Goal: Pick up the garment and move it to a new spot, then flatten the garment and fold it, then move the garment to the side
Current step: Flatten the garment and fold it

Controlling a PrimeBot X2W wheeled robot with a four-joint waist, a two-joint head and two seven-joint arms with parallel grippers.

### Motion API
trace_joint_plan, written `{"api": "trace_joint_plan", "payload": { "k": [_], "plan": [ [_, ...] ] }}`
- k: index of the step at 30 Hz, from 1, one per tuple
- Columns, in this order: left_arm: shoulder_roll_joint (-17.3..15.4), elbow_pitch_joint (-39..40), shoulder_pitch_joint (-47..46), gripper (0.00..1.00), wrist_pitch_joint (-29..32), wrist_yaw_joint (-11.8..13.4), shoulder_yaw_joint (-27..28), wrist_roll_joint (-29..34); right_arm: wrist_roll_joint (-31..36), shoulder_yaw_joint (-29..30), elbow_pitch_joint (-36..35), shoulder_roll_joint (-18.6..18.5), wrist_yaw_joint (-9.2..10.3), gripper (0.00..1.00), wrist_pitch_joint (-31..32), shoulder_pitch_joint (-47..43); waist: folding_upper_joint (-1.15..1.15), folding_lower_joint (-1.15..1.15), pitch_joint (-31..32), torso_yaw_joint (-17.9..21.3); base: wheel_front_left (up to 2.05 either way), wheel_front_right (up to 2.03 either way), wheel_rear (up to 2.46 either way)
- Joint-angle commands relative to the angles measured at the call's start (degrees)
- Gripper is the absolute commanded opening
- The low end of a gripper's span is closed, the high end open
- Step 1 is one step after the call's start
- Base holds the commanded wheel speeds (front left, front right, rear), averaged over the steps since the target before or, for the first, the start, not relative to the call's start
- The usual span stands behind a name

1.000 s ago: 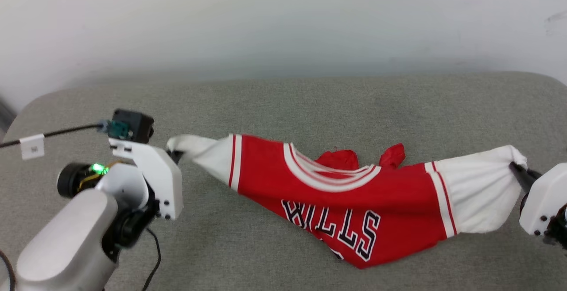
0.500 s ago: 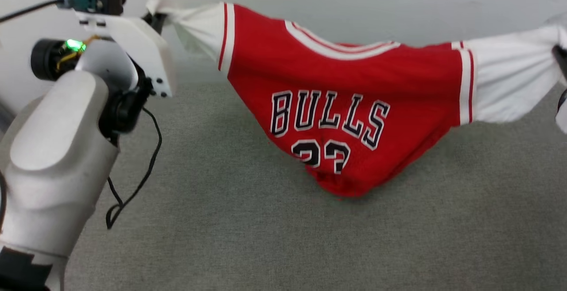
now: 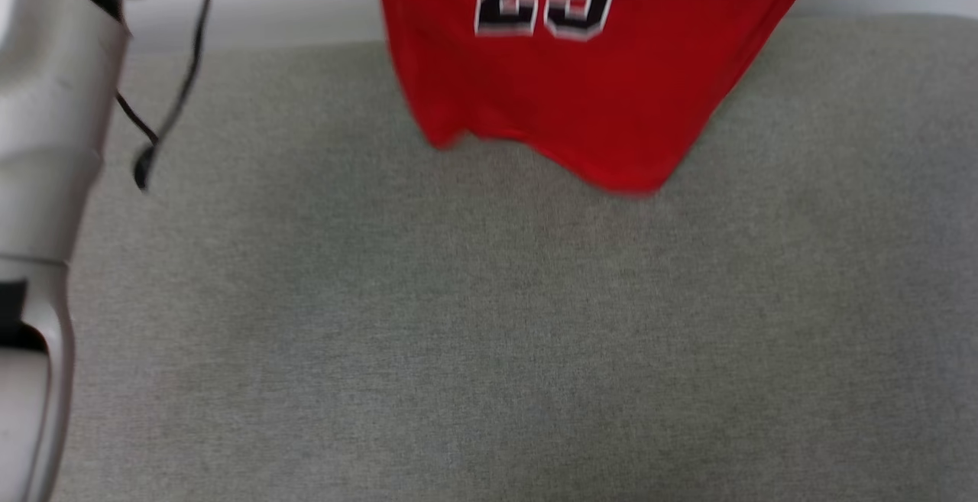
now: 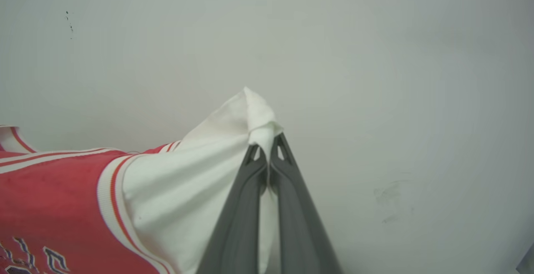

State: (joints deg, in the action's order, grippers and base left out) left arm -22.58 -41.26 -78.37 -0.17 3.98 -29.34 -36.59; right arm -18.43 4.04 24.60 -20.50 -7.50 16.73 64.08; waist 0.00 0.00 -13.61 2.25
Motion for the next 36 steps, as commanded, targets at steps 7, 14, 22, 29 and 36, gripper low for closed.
{"api": "trace_joint_plan", "payload": {
  "k": [7,14,22,29,36],
  "plan": [
    [0.07,-4.13,-10.75,0.0,-7.99,-1.51,0.72,2.54,0.35,-2.89,5.85,1.32,0.02,0.0,-8.96,13.38,0.0,0.0,-8.61,1.78,0.0,0.0,0.0],
    [0.79,-8.19,-15.77,0.0,-12.02,-2.4,1.04,3.02,-1.81,-8.27,11.06,1.54,0.02,0.0,-14.28,20.43,0.0,0.0,-14.48,3.03,0.0,0.0,0.0],
    [2.5,-13.89,-14.07,0.0,-14.21,-4.26,2.22,1.07,-6.24,-16.13,18.83,2.93,0.02,0.0,-18.87,22.9,0.0,0.0,-18.38,3.45,0.0,0.0,0.0],
    [4.27,-17.28,-8.57,0.0,-14.83,-6.5,3.62,-1.28,-10.94,-21.95,22.84,2.08,0.02,0.0,-20.68,18.77,0.0,0.0,-16.84,2.18,0.0,0.0,0.0],
    [5.44,-16.87,3.39,0.0,-15.11,-8.45,5.48,-2.78,-16.52,-27.3,22.42,-0.17,0.02,0.0,-19.43,7.78,0.0,0.0,-10.55,-0.01,0.0,0.0,0.0]
  ]
}}
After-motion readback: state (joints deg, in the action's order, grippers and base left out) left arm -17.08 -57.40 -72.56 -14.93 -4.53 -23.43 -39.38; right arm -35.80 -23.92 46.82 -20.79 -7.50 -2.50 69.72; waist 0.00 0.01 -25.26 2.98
